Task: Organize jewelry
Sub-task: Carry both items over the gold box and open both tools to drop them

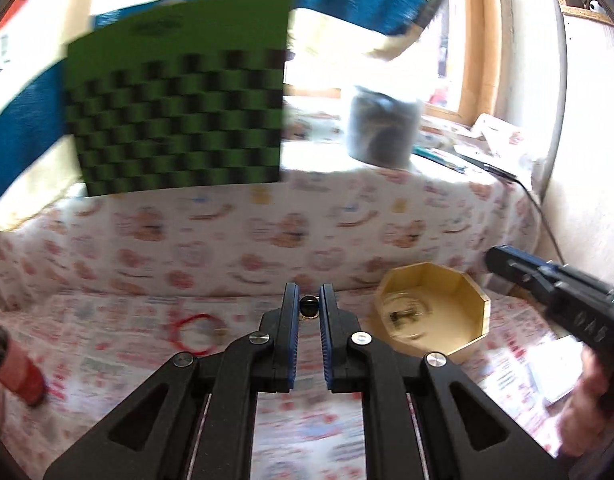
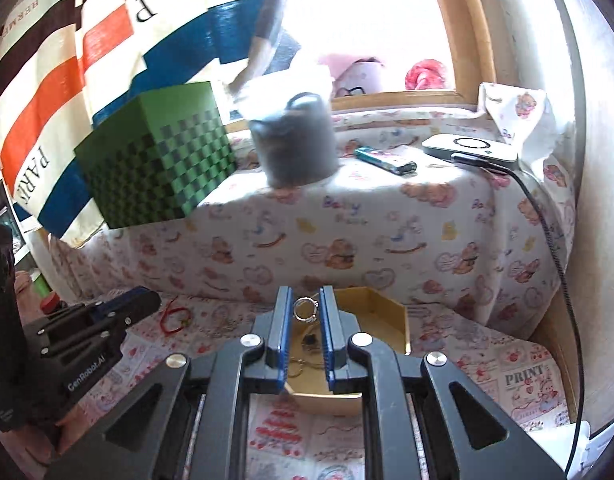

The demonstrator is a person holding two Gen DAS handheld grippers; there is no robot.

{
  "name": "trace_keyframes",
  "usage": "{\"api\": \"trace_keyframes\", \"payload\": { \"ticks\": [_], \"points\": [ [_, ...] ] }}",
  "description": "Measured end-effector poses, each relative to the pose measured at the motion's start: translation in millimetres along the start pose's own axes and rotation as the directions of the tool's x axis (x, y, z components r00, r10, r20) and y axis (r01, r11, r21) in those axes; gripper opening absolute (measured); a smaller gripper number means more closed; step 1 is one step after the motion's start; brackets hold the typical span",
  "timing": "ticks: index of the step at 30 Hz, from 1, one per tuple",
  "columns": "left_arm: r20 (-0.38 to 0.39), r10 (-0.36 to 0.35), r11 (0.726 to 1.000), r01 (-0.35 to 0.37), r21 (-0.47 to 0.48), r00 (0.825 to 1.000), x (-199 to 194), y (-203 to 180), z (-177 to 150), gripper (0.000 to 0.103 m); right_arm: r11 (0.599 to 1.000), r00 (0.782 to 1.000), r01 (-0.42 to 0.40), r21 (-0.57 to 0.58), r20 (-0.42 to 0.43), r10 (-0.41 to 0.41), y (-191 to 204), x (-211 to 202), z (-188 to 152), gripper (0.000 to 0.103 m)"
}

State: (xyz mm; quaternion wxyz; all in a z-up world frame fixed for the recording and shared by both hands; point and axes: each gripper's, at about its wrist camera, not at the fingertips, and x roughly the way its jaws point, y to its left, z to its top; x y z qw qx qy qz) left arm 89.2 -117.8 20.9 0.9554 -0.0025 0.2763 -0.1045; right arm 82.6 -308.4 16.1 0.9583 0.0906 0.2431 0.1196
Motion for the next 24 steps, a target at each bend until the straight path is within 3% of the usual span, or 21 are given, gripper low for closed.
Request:
{"api": "trace_keyframes", "payload": {
  "ticks": [6, 12, 17, 24],
  "points": [
    [-0.03, -0.067, 0.998, 0.067, -0.012, 0.997, 29.2, -30.0, 10.0, 0.009, 0.999, 0.999, 0.026, 0.039, -0.036, -0.024, -24.3, 15.1, -1.6, 0.012],
    [-0.062, -0.109, 0.993, 0.106, -0.046, 0.992, 55.4, -33.1, 5.1, 0.009, 0.997, 0.997, 0.012, 0.078, -0.078, -0.006, -35.5, 27.5, -7.1, 0.012],
    [-0.04, -0.194, 0.98, 0.193, -0.038, 0.98, 53.1, -30.4, -0.8, 0.009, 0.993, 0.996, -0.018, 0.114, -0.086, 0.028, -39.9, 27.1, -6.9, 0.013],
    [-0.062, -0.247, 0.969, 0.245, -0.037, 0.967, 53.2, -34.8, -4.0, 0.009, 0.992, 0.995, -0.01, 0.129, -0.098, 0.022, -43.4, 29.2, -6.9, 0.013]
  ]
}}
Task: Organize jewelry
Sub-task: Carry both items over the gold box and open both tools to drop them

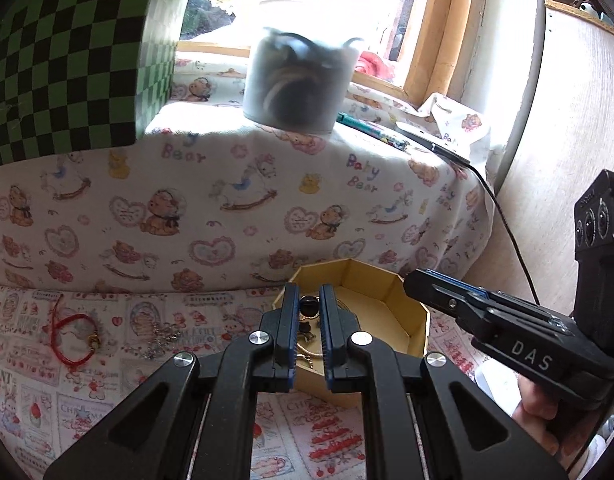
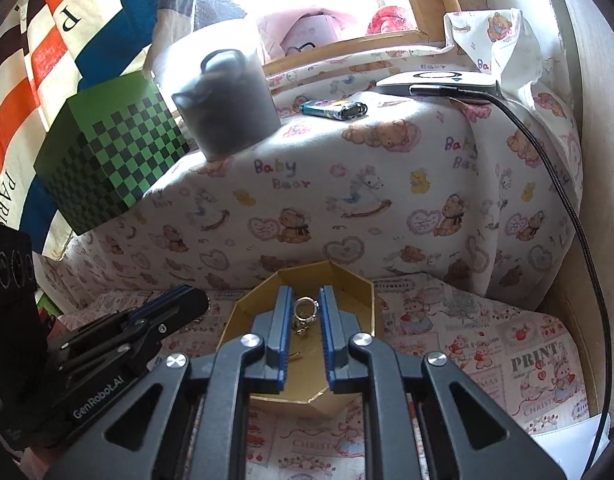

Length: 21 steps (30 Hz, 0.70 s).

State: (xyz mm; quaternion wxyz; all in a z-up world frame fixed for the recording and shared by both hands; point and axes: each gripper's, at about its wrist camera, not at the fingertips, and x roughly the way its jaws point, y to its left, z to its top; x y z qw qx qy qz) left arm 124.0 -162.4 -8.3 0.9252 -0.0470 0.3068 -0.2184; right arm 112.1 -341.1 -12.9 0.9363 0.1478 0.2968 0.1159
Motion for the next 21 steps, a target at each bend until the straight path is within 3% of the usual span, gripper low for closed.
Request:
{"api": "trace_keyframes", "payload": {
  "ticks": [7, 13, 15, 17, 21],
  "points": [
    [-0.01, -0.037, 0.999, 0.037, 0.014, 0.999, 0.5, -5.2, -1.6, 0.009, 0.998, 1.0, -0.028, 0.051, -0.011, 0.029, -9.6, -0.3, 0.5, 0.013],
    [0.004, -0.025, 1.0, 0.025, -0.003, 1.0, -4.7, -0.7, -1.3, 0.009, 0.997, 0.999, -0.049, 0.051, -0.014, 0.05, -6.8, -1.6, -0.4, 0.013],
    [0.012, -0.019, 1.0, 0.019, -0.01, 1.0, -7.9, 1.8, -0.8, 0.012, 0.997, 0.998, -0.054, 0.048, -0.013, 0.054, -5.6, -2.0, -0.7, 0.013],
    [0.031, -0.005, 1.0, 0.006, -0.013, 0.999, -13.0, 4.0, 0.5, 0.023, 0.997, 0.998, -0.055, 0.047, -0.009, 0.055, -4.9, -2.6, -0.5, 0.013],
    [0.062, 0.024, 0.999, -0.021, -0.047, 0.998, -23.6, 14.7, 6.5, 0.03, 0.996, 0.998, -0.063, 0.057, -0.008, 0.063, -6.4, -3.1, -0.8, 0.013]
  ]
}}
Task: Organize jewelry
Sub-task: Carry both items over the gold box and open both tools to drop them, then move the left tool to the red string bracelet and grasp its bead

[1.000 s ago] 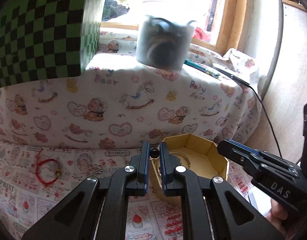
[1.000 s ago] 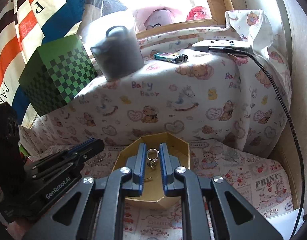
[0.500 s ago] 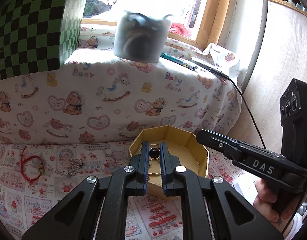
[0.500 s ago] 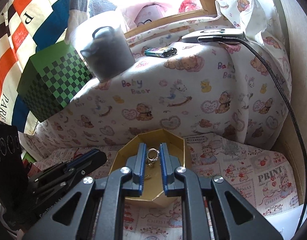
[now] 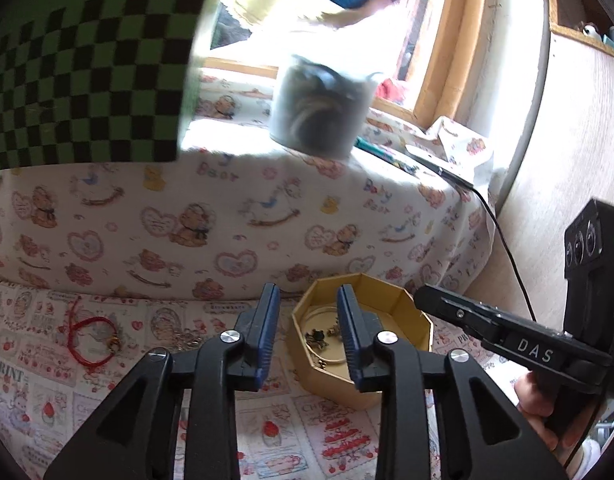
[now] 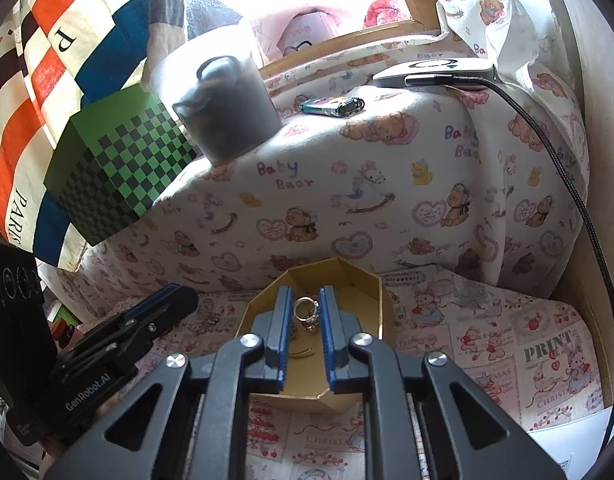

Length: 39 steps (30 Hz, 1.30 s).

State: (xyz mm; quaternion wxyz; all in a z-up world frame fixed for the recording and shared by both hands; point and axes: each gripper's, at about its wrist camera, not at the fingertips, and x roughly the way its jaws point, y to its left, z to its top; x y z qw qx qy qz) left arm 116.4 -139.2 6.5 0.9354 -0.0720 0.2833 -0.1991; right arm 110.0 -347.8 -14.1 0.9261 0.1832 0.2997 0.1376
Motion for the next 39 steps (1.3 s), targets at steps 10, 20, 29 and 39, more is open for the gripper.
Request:
{"api": "trace_keyframes", "payload": {
  "ticks": [10, 20, 29, 39],
  "points": [
    [0.089, 0.192, 0.978, -0.198, 0.059, 0.977, -35.0, 29.5, 10.1, 0.053, 0.999, 0.999, 0.032, -0.021, 0.021, -0.031, 6.0, -1.4, -1.9, 0.036],
    [0.107, 0.325, 0.946, -0.32, -0.061, 0.94, -63.9, 90.2, 8.0, 0.068, 0.994, 0.993, 0.103, -0.045, 0.057, -0.1, 9.2, -0.2, -3.3, 0.061],
    [0.006, 0.392, 0.913, -0.388, -0.122, 0.92, -55.0, 138.6, 8.8, 0.068, 0.992, 0.992, 0.109, -0.056, 0.07, -0.105, 15.2, -2.3, -4.4, 0.071],
    [-0.159, 0.387, 0.906, -0.407, -0.121, 0.908, -22.1, 168.0, -1.5, 0.068, 0.99, 0.99, 0.128, -0.059, 0.07, -0.124, 16.2, -1.6, -5.3, 0.075]
  ]
}}
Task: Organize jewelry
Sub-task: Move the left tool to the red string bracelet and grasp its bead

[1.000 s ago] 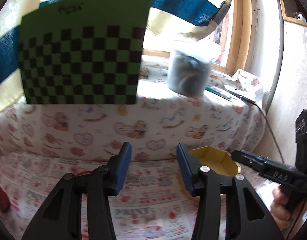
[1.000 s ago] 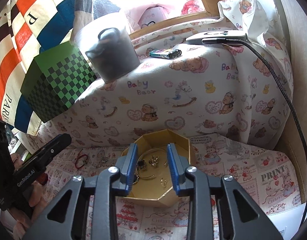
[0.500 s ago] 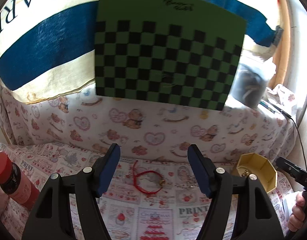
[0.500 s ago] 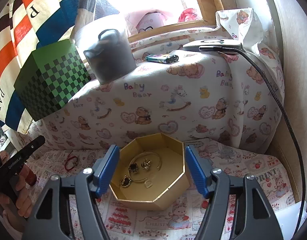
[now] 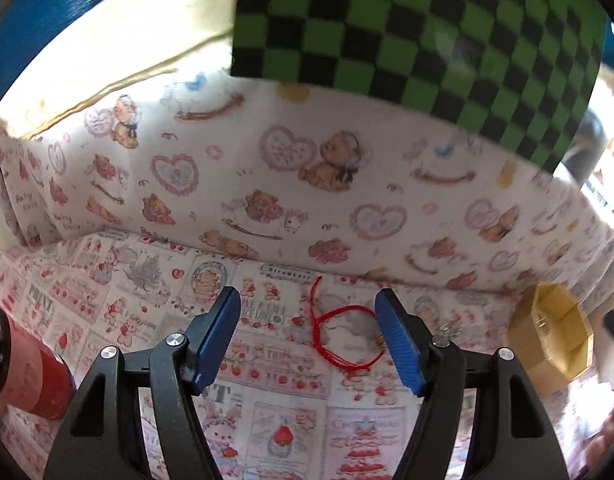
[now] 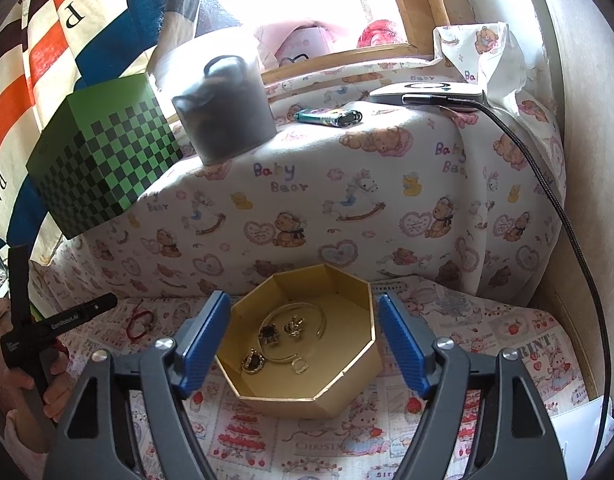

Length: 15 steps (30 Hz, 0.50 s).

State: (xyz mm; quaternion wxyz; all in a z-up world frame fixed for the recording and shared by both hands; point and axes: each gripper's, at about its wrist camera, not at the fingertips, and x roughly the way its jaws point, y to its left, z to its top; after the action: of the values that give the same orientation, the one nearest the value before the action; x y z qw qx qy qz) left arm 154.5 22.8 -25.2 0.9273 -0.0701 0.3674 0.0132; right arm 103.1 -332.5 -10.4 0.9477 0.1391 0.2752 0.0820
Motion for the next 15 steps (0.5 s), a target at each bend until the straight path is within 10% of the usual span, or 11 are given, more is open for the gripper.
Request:
{"api": "trace_keyframes", "payload": {
  "ticks": [8, 15],
  "points": [
    [-0.088, 0.035, 0.999, -0.035, 0.002, 0.996, 24.8, -1.4, -5.0, 0.062, 1.0, 1.0, 0.012, 0.016, 0.001, -0.012, -2.2, -0.3, 0.1, 0.078],
    [-0.117, 0.046, 0.999, -0.045, 0.016, 0.992, 34.6, 1.8, -9.1, 0.021, 0.999, 0.999, 0.047, -0.016, 0.004, -0.047, 2.6, 0.9, -1.4, 0.078]
  ]
}}
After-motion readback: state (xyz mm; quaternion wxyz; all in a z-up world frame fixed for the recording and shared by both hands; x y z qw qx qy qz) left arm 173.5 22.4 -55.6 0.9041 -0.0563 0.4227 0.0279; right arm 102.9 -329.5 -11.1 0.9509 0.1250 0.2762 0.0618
